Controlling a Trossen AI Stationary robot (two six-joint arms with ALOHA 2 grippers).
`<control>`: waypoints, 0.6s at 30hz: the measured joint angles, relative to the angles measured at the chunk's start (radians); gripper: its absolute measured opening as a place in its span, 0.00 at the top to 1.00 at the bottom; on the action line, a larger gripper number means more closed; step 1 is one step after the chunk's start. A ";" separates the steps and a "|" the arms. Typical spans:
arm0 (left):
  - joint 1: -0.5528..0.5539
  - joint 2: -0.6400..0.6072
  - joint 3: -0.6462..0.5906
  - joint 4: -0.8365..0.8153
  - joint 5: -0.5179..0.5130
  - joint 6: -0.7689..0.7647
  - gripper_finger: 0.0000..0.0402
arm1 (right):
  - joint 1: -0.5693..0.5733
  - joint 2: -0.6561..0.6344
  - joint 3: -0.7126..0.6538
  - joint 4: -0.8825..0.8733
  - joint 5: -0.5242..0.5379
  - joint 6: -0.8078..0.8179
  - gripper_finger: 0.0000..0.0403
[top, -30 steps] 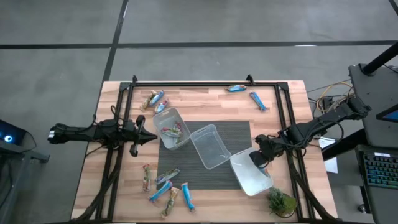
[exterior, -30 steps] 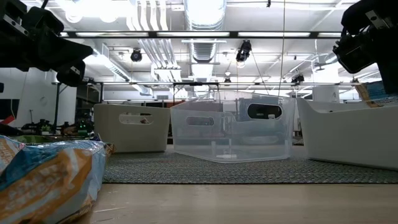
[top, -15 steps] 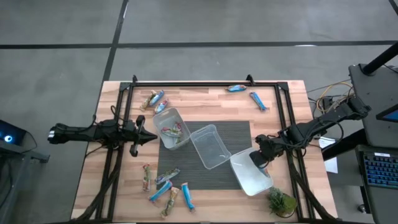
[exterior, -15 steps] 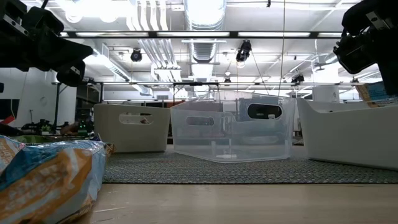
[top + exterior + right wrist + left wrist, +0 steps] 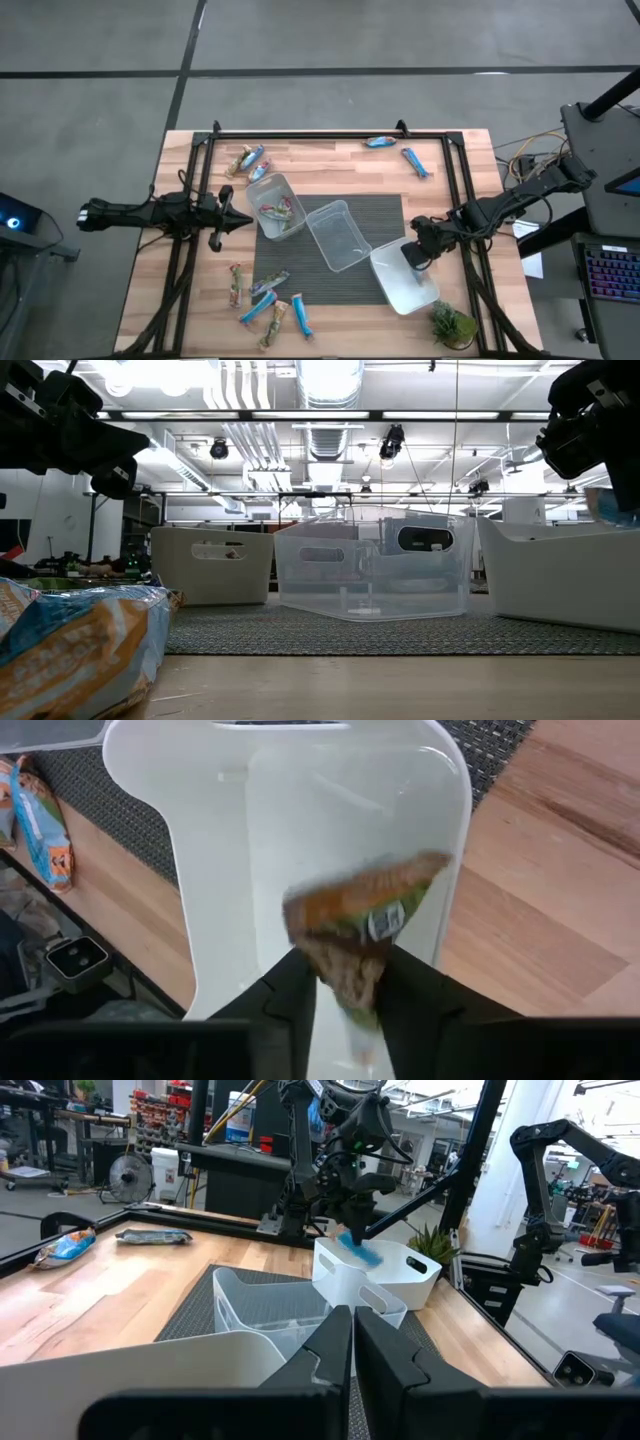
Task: Pick and place Granola Bars by type
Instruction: Put the yellow granola bar into the white bin, then put the blue granola bar into the transparent bin
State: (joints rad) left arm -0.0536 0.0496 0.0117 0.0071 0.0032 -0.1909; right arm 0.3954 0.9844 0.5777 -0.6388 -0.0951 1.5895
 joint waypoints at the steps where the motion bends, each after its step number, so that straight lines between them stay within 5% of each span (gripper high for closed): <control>1: 0.000 0.000 0.000 0.000 0.000 0.000 1.00 | 0.000 0.000 0.000 0.000 0.001 0.000 0.76; 10: 0.000 0.000 0.000 0.000 0.000 0.000 1.00 | 0.000 0.000 0.000 0.003 0.001 -0.019 0.66; 18: 0.000 0.000 0.000 0.000 0.000 0.000 1.00 | 0.000 0.000 0.000 0.016 0.000 -0.045 0.71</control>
State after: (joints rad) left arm -0.0538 0.0494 0.0118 0.0071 0.0032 -0.1906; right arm 0.3950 0.9844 0.5776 -0.6230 -0.0952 1.5448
